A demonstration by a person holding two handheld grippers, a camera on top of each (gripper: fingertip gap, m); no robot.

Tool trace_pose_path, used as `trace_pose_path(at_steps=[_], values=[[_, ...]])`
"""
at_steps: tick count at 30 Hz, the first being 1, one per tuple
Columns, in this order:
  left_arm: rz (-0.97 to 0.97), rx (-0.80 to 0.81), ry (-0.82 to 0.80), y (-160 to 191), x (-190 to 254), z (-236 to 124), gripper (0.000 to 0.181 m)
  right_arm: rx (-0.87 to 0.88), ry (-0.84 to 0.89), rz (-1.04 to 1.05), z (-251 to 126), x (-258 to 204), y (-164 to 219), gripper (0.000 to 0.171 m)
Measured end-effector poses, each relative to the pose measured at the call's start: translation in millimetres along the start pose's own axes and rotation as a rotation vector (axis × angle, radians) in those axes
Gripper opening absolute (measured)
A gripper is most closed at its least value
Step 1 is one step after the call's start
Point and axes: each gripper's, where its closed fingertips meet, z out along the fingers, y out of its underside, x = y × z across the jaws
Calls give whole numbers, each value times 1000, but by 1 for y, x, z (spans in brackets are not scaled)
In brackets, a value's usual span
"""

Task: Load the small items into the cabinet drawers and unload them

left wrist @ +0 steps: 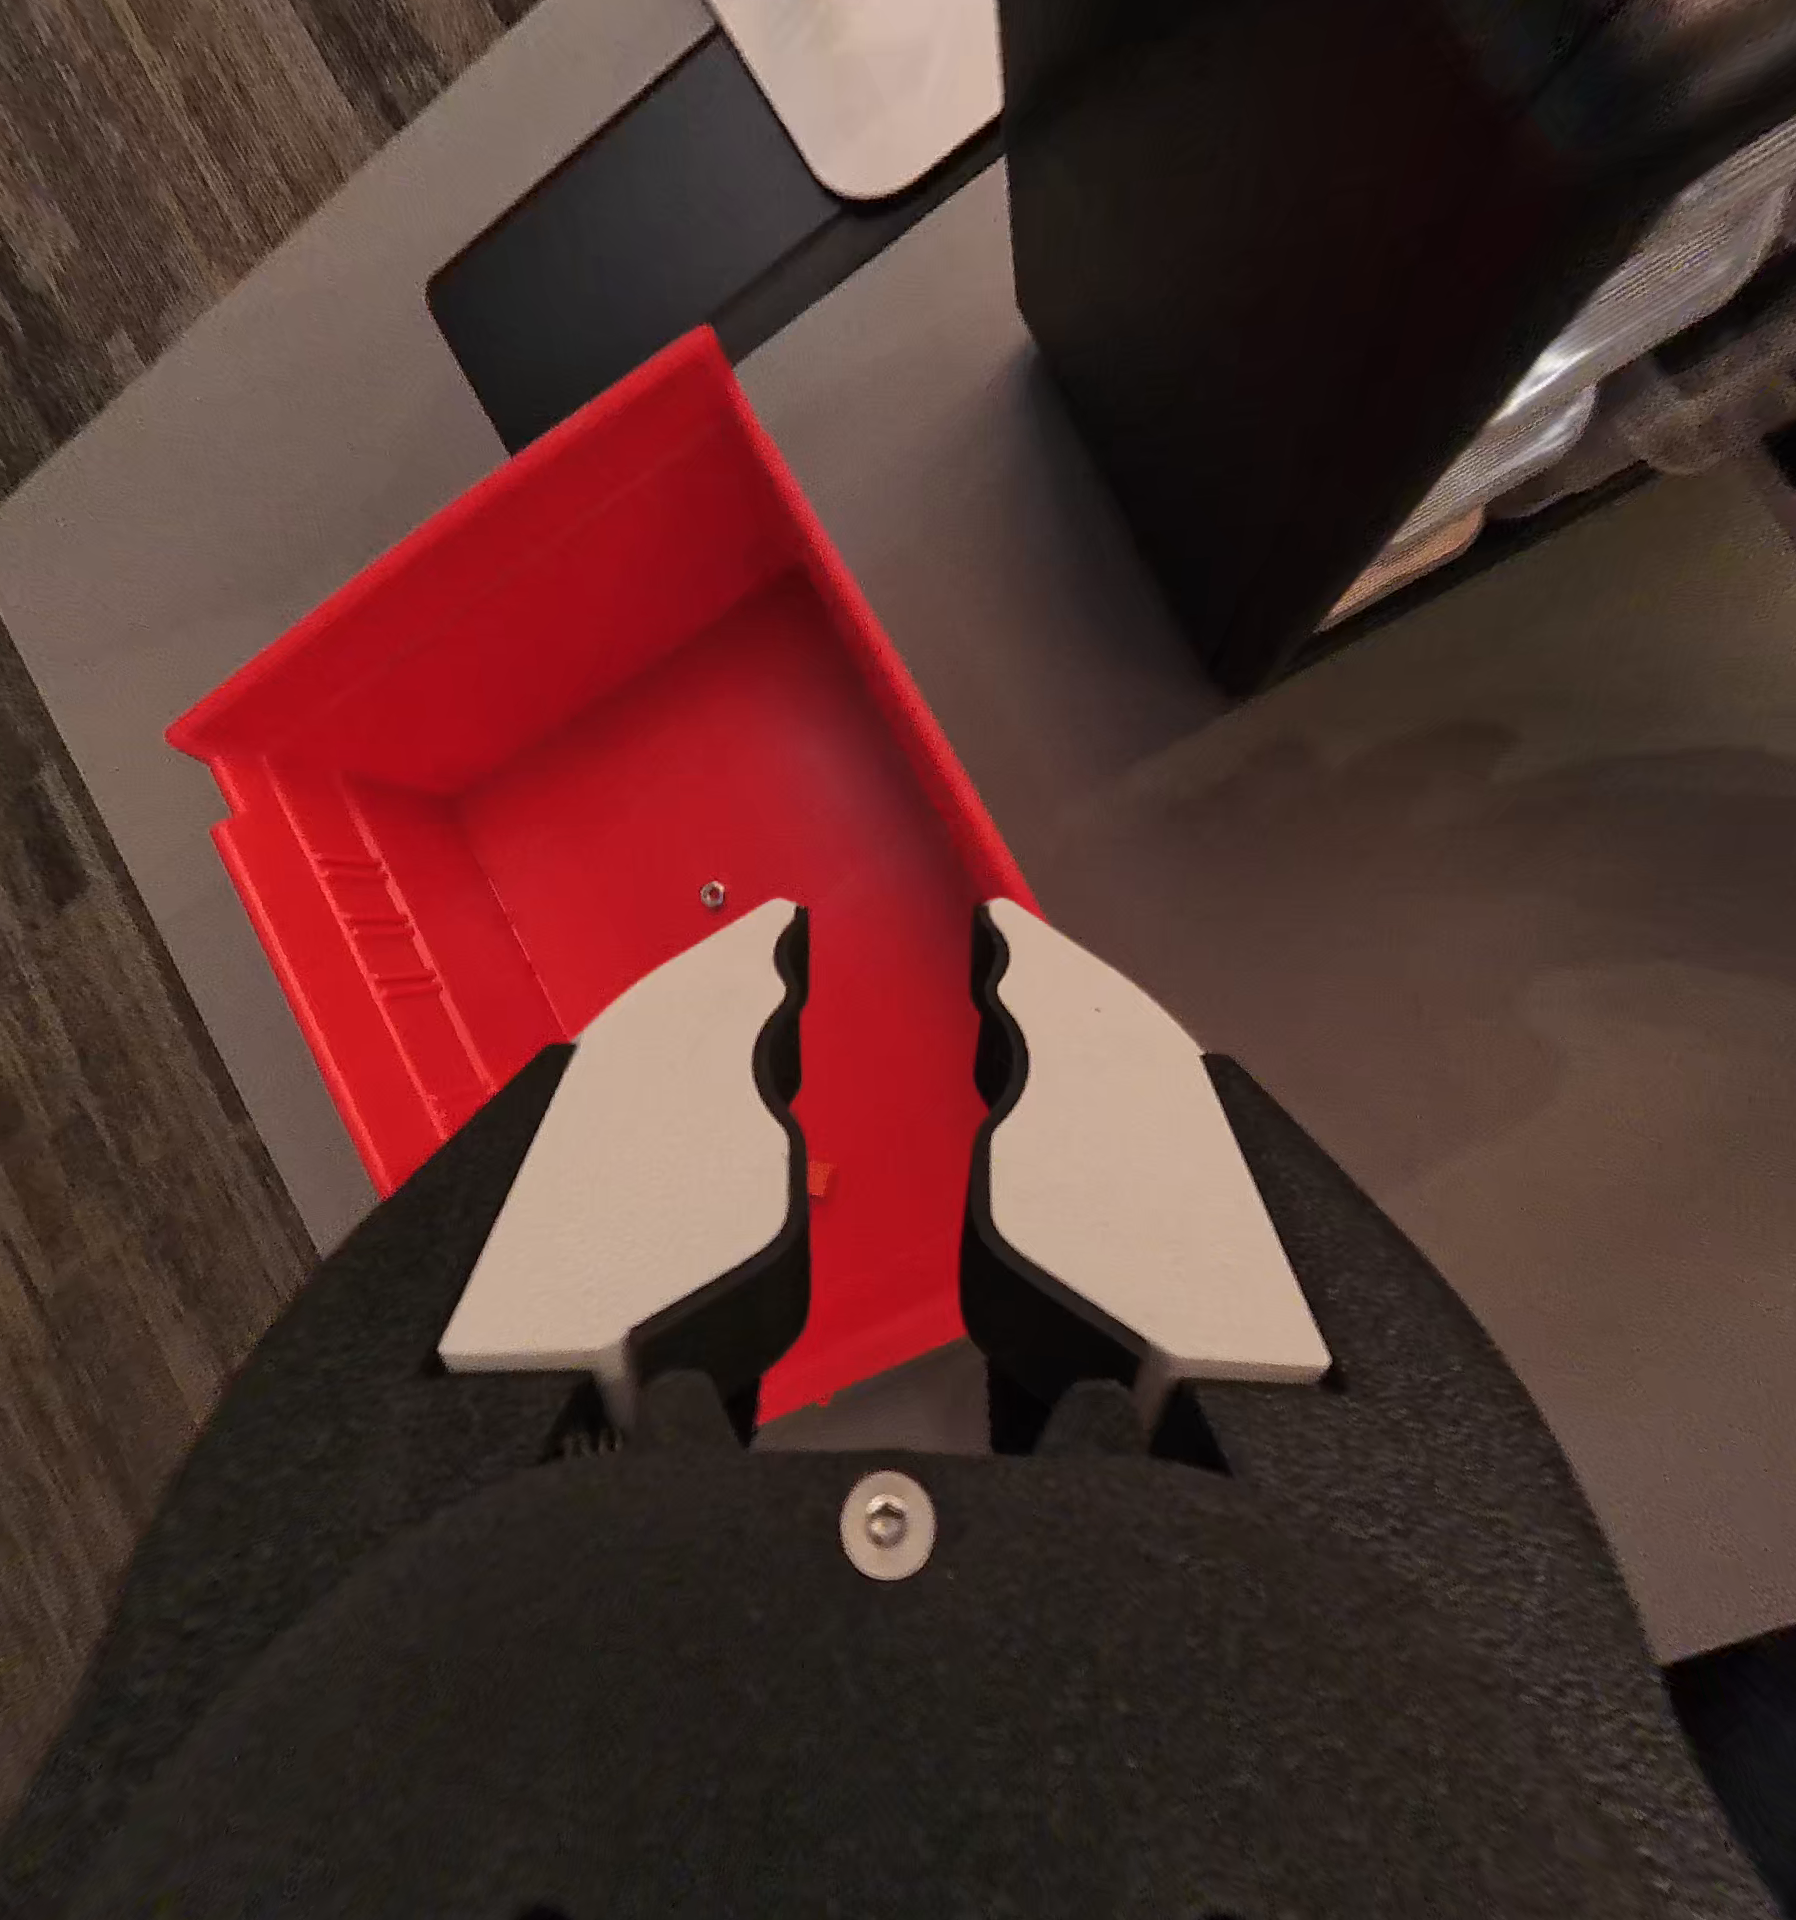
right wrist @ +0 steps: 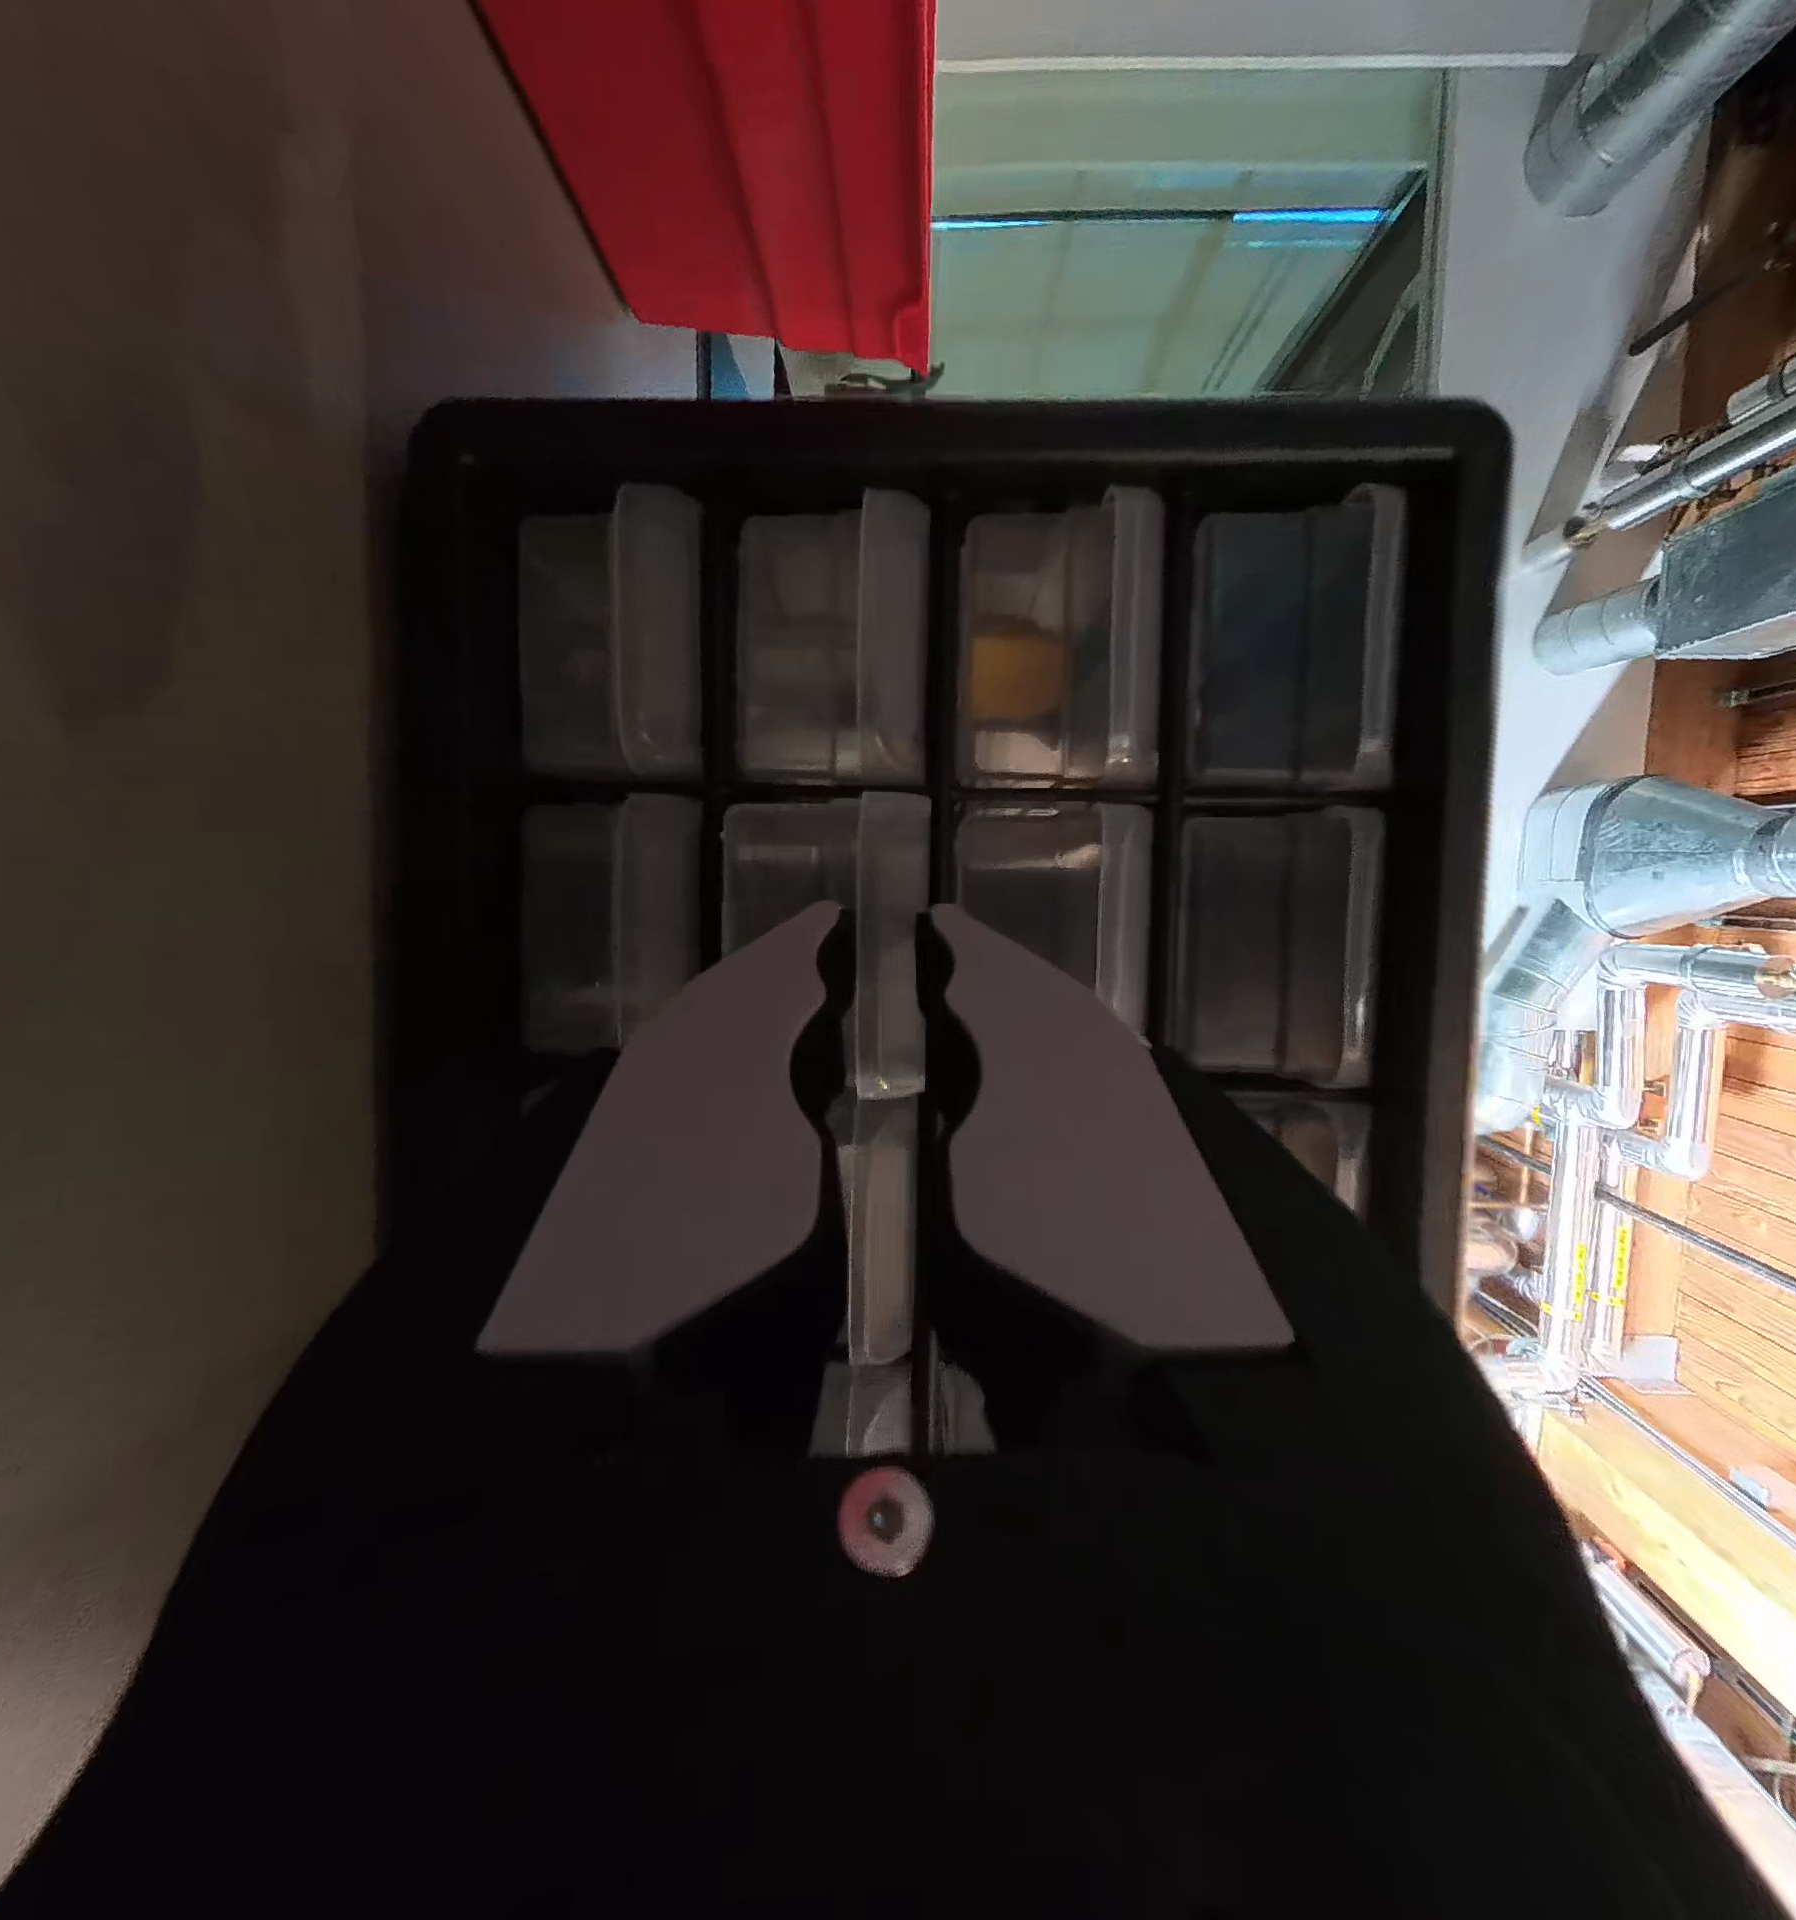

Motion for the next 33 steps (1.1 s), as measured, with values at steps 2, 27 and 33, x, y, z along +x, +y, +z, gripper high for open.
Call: trace_pose_path(at_steps=[2, 27, 33], values=[[-24, -32, 3, 8, -7, 6, 29, -2, -1, -7, -5, 0, -3, 11], [-328, -548, 57, 106, -57, 122, 27, 28, -21, -10, -33, -1, -21, 12], [-337, -622, 33, 119, -58, 130, 31, 31, -25, -13, -32, -1, -21, 12]])
